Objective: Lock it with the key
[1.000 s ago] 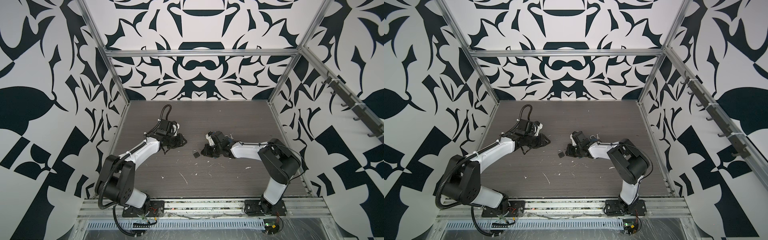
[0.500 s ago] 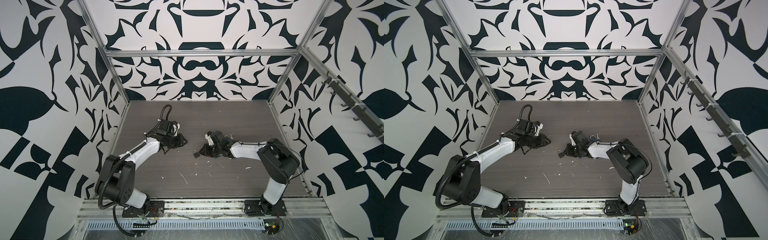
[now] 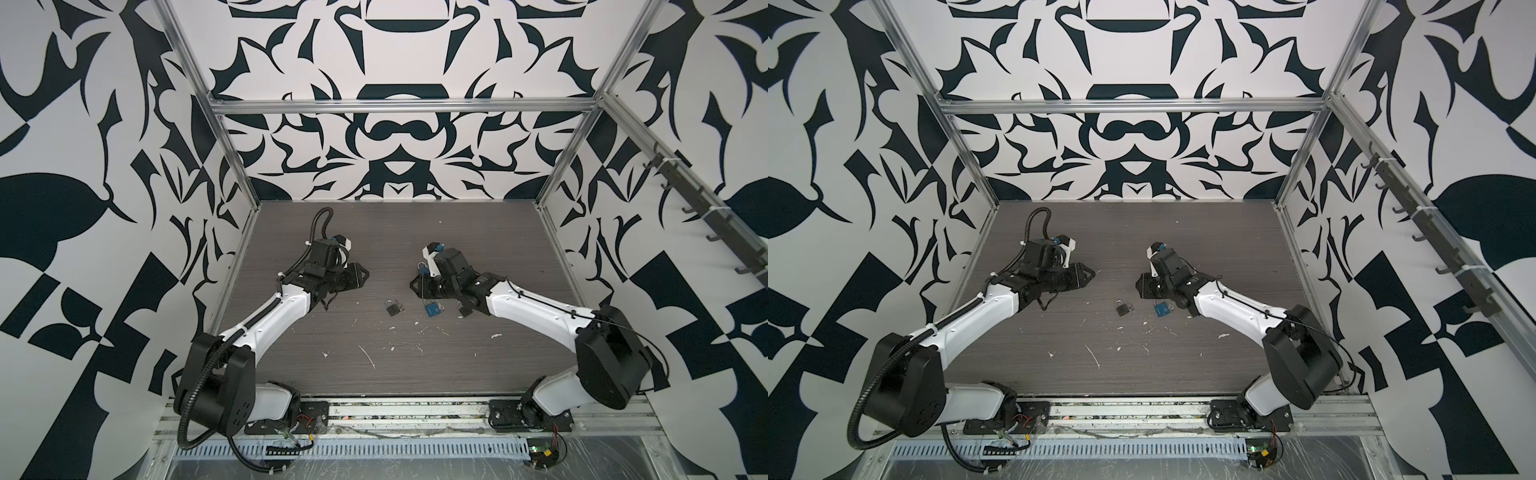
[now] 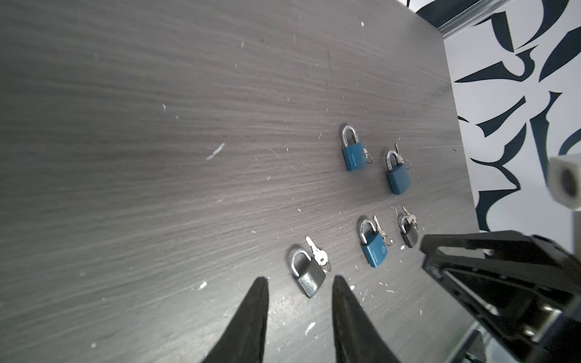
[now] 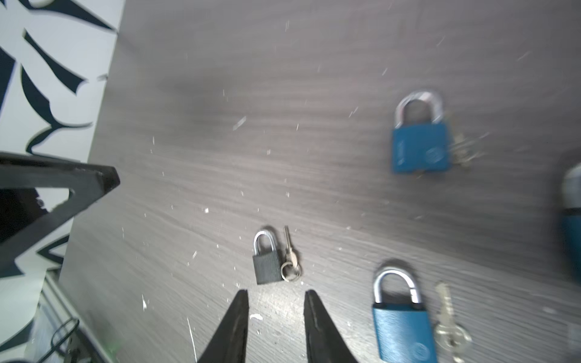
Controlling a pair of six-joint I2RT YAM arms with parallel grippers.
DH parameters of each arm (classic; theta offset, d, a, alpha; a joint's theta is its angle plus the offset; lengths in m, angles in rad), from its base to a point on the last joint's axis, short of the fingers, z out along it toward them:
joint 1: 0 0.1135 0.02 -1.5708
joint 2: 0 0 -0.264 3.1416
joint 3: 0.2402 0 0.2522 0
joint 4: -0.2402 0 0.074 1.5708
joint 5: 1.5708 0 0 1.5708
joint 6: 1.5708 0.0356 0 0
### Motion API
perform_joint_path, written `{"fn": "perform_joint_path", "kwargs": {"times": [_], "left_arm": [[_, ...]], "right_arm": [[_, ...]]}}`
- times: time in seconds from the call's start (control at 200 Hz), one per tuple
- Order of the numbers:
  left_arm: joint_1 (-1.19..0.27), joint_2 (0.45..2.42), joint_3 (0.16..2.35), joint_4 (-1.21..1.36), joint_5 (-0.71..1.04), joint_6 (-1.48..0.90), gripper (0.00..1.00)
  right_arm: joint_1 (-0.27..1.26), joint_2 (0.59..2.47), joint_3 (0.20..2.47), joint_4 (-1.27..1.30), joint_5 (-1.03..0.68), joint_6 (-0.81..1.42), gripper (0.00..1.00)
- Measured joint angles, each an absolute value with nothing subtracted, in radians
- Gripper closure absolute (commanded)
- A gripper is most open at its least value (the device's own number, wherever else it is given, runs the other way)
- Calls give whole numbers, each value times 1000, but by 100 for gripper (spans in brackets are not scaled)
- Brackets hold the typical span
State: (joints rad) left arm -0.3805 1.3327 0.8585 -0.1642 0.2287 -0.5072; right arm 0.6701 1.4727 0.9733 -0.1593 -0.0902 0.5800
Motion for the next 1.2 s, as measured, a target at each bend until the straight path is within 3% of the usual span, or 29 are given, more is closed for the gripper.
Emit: {"fn": "perform_joint_path", "kwargs": {"times": [0.13, 0.195, 0.255, 0.305, 0.345, 0.5, 0.81, 0.965, 1.2], "left_arm": [[-379, 1294, 858, -120, 157, -483, 43], [-378, 1275, 858, -105, 122, -466, 33], [-375, 1260, 858, -91, 90, -445, 27], [-373, 1251, 860, -83, 64, -437, 19], [-370, 1249, 862, -78, 44, -422, 7], [-358, 1248, 876, -65, -43, -360, 0], [-315, 1254, 840, 35, -317, -188, 0], [-308, 1254, 691, 166, -398, -79, 0], [-308, 1275, 522, 344, -426, 10, 1]], "right_arm": [[669, 1426, 1011, -225, 74, 513, 50], [667, 1403, 1015, -239, 168, 480, 34], [665, 1379, 1010, -243, 253, 452, 6], [657, 1352, 995, -232, 325, 425, 1], [649, 1325, 976, -220, 381, 406, 1], [556, 1234, 889, -163, 571, 353, 1], [329, 1100, 554, 150, 746, 238, 1], [320, 1182, 395, 397, 773, 102, 1], [311, 1356, 339, 683, 766, -12, 1]]}}
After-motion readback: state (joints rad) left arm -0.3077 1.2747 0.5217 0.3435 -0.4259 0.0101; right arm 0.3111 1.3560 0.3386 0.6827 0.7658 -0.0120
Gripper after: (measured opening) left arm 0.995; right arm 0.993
